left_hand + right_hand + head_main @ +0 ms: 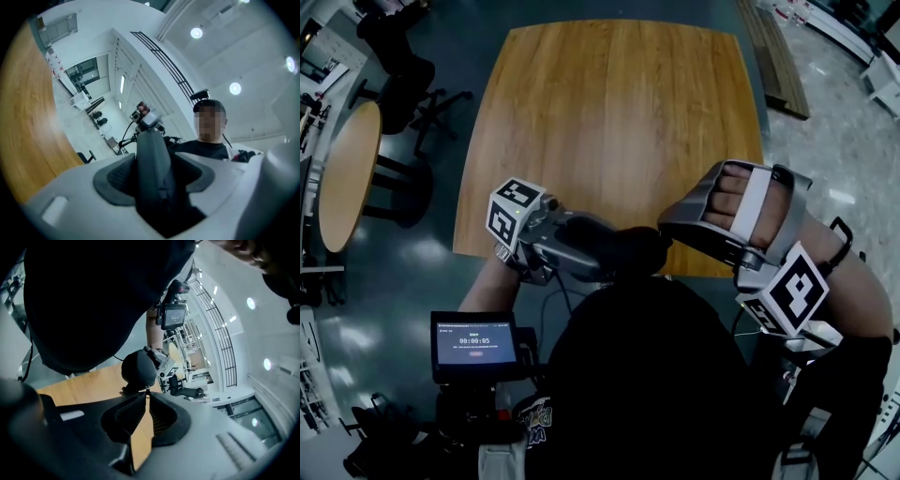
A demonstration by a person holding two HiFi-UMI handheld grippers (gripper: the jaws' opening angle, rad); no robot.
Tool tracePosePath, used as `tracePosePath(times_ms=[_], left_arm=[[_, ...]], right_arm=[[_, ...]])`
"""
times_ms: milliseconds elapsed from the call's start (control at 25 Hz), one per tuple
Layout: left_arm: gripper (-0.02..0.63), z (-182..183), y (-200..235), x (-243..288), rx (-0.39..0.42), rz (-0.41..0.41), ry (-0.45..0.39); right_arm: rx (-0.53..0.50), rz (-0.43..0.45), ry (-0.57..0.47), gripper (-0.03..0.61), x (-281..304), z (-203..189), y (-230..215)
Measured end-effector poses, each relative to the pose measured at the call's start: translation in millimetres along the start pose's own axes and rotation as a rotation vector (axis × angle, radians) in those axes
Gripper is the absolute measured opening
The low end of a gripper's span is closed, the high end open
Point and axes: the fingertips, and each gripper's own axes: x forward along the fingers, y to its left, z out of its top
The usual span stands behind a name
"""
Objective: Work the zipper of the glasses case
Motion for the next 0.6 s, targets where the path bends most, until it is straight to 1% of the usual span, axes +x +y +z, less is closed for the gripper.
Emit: tracePosePath(times_ms=[40,80,160,240,360,480,600], left_arm=[[0.258,-2.2,0.0,5.0,0.009,-0.001,0.024],[0.261,-6.3,0.8,11.1,0.017,0.003,0.065],[0.264,-17.1,4.8,24.2,0.034,0.028,0.166],[0.268,-22.5,6.7,35.4,0.050,0.042,0.235],[0.284,-16.2,6.8,47.7,0.086,0.046,0.266],[0.291,-14.6,11.0,55.8,0.116,0.077,0.301],[0.278,-12.1,13.0,54.6,0.124,0.103,0.292]], right_arm=[[0.046,0.015,-0.021,0.027,0.5,0.4,-0.7],[0.078,0.026,-0.037,0.026,1.6,0.6,-2.0],[0.094,0.036,-0.046,0.026,5.0,-0.3,-4.6],[0.095,0.041,-0.049,0.026,7.9,0.2,-7.0],[0.065,0.039,-0.018,0.026,12.9,-0.9,-10.2],[0.011,0.047,0.013,0.026,18.0,-1.7,-10.4],[-0.028,0.063,0.016,0.025,9.5,-3.1,-9.9]])
